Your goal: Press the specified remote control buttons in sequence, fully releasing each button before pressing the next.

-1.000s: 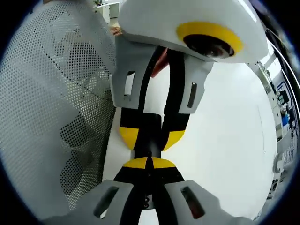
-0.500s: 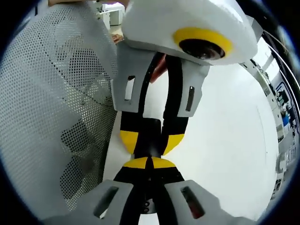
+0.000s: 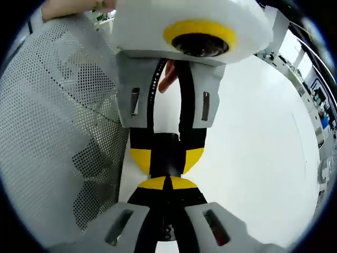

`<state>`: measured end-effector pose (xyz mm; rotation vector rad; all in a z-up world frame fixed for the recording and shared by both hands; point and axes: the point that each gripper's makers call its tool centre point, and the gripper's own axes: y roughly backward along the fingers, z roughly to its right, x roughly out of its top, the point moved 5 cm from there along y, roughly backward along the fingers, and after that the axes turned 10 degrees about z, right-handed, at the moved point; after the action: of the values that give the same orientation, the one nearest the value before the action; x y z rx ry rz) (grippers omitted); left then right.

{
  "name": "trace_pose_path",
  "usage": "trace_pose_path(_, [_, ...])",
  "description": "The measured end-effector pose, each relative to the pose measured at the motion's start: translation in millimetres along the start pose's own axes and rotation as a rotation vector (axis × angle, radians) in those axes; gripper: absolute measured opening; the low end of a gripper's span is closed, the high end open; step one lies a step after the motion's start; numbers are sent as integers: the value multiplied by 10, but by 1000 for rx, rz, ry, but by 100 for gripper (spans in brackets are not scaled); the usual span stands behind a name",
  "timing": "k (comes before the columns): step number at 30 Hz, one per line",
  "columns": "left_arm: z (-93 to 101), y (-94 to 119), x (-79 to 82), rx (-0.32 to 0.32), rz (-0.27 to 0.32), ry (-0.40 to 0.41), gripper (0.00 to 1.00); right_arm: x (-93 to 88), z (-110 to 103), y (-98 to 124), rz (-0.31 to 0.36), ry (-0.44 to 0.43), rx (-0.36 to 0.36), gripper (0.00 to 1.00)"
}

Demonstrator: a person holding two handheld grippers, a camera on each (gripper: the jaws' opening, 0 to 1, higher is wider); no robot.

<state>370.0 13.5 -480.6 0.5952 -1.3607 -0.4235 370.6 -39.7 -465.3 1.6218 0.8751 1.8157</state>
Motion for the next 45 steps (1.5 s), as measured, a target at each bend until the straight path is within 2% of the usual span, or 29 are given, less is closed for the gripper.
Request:
trace_pose_path(3, [0,1,-1,1,3,5,25,-21,5,12,38,-19,-12,1])
trace_pose_path(4, [0,1,-2,1,3,5,25,-26,51,21,57,-29,-54,7])
trace_pose_path(5, [0,2,-2,2,3,4,25,-32,70,35,55,-32,-55,12])
trace_pose_path(6, [0,2,-1,1,2,3,25,-47,66,41,59,-81,-38,13])
trace_pose_path(7, [0,3,-1,1,2,4,25,-56,17,31,63,-116,21,12])
trace_pose_path(8, [-1,3,-1,0,2,4,25,-79,-27,22,65,-160,60,15])
trace_pose_path(9, [-2,2,-1,-1,2,3,25,-53,-12,10,102,-145,59,21])
trace_pose_path(10, [-3,1,-1,-1,1,3,25,-87,5,22,81,-134,38,24])
trace_pose_path(11, [-3,1,-1,0,1,2,25,-137,40,41,39,-78,-1,24])
trace_pose_path(12, [-2,1,-2,0,0,2,25,-148,11,33,31,-54,26,24])
trace_pose_path(13, [-2,2,0,0,1,1,25,-259,1,32,-34,-68,14,25])
trace_pose_path(14, [-1,1,1,-1,1,0,25,-295,-17,22,-35,-61,22,26])
trace_pose_path(15, [3,-3,3,-3,5,5,25,-258,-17,28,21,-57,13,25])
trace_pose_path(16, [9,-11,7,-7,9,4,25,-286,-21,51,5,-67,18,25])
trace_pose_path(31, [40,-22,21,-10,13,-8,25,-672,-110,389,32,-190,-84,25])
trace_pose_path(36, [67,-20,31,-7,8,-36,25,-664,-121,385,46,-195,-99,25])
trace_pose_path(38, [68,-20,30,-3,9,-46,25,-683,-122,393,71,-217,-106,25])
trace_pose_path(45, [56,-60,76,37,12,-27,27,-687,-125,397,96,-215,-100,25])
